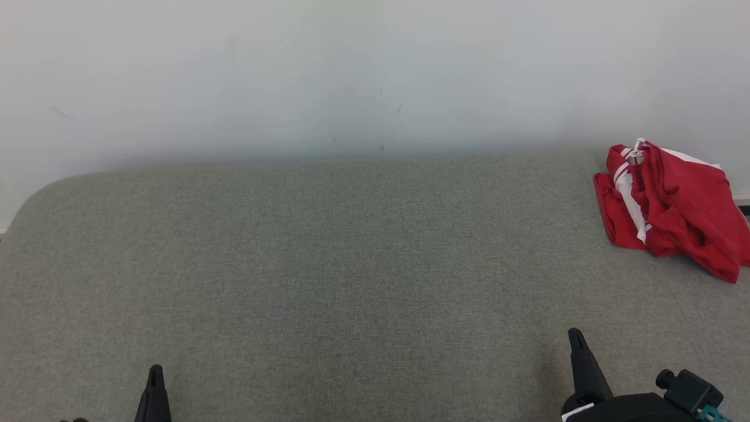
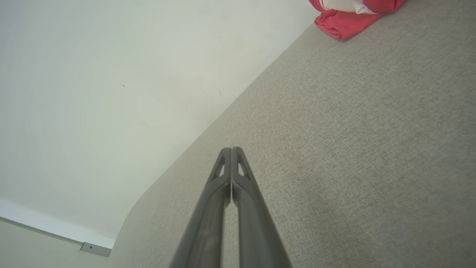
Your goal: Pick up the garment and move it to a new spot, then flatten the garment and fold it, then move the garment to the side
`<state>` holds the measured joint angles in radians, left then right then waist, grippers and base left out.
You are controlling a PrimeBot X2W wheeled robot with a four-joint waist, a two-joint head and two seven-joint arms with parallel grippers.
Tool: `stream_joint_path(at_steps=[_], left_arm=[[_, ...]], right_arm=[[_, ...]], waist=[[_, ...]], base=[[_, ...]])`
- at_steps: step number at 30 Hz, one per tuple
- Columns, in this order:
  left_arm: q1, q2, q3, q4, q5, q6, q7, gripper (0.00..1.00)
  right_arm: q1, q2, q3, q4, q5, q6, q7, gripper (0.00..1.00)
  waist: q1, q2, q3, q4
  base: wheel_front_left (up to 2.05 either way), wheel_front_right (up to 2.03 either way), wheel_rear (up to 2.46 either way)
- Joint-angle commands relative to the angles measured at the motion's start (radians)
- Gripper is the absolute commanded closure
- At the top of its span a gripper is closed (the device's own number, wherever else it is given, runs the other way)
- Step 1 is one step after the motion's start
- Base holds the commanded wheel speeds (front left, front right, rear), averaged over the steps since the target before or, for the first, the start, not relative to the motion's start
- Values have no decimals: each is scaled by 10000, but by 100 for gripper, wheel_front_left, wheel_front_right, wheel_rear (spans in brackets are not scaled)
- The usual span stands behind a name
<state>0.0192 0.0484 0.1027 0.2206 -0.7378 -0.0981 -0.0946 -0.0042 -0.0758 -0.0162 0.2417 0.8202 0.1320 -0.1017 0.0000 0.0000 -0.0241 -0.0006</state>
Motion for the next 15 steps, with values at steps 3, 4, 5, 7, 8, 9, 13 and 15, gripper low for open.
stream_joint_path(at_steps=[3, 4, 5, 7, 8, 9, 13, 15], left_arm=[[-286, 34, 25, -78, -599, -72, 122, 100], [-306, 34, 27, -73, -725, -77, 161, 100], [-327, 34, 29, -68, -862, -72, 192, 100], [-364, 34, 33, -58, -1149, -80, 256, 100], [-382, 34, 34, -53, -1276, -85, 287, 100], [-397, 34, 37, -48, -1395, -90, 323, 100], [-460, 33, 44, -27, -1918, -111, 446, 100], [-499, 33, 49, -18, -2166, -122, 515, 100]], right_arm=[[-268, 30, -83, -105, 552, -8, 136, 100], [-281, 32, -98, -103, 672, -8, 162, 100], [-296, 34, -112, -101, 799, -8, 200, 100], [-322, 40, -139, -98, 1053, -9, 263, 100], [-335, 42, -151, -97, 1177, -9, 300, 100], [-346, 46, -164, -95, 1287, -9, 328, 100], [-405, 57, -218, -88, 1769, -10, 455, 100], [-431, 62, -243, -86, 1987, -10, 510, 100]], waist=[[0, 0, 10, 1], [0, 0, 13, 1], [0, 0, 16, 1], [0, 0, 22, 1], [0, 0, 25, 1], [0, 0, 28, 1], [0, 0, 41, 1], [0, 0, 47, 1]], base=[[0, 0, 0], [0, 0, 0], [0, 0, 0], [0, 0, 0], [0, 0, 0], [0, 0, 0], [0, 0, 0], [0, 0, 0]])
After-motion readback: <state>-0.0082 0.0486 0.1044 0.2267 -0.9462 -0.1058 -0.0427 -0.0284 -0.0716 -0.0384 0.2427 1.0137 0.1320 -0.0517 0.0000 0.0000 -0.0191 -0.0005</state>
